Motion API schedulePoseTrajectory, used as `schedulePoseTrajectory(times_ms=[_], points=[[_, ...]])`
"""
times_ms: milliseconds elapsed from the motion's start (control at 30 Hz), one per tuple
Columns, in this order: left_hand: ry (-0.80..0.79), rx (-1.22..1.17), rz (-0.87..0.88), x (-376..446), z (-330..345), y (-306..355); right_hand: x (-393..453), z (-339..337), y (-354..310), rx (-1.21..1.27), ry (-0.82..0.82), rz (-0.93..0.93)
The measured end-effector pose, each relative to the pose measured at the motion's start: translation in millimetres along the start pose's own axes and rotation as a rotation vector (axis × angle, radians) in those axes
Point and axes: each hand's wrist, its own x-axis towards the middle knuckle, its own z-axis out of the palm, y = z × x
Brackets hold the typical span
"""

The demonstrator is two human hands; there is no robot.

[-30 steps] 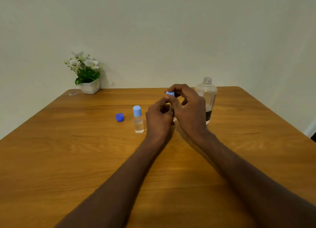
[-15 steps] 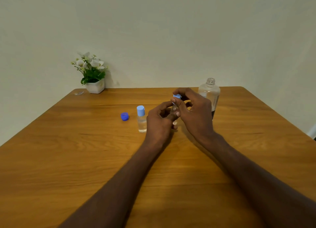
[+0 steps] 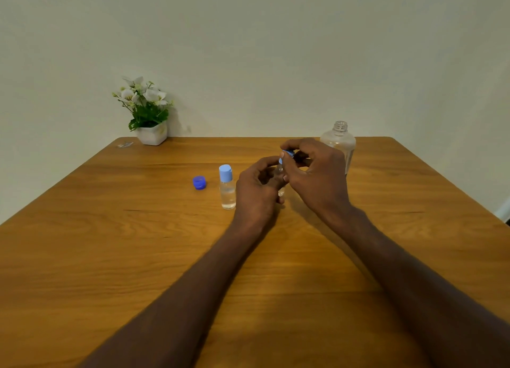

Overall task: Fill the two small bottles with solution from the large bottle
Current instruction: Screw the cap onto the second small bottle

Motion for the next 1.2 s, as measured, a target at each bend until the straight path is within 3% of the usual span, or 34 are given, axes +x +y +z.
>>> schedulePoseTrajectory(times_ms=[500, 1200], points=[[0.003, 0.033, 0.042, 4.2, 0.0, -3.3, 7.0, -8.1, 6.1, -0.106, -0.099, -0.113], [0.012, -0.012, 0.026, 6.8, 2.1, -5.3, 6.2, -6.2, 7.2, -0.127, -0.142, -0.091]])
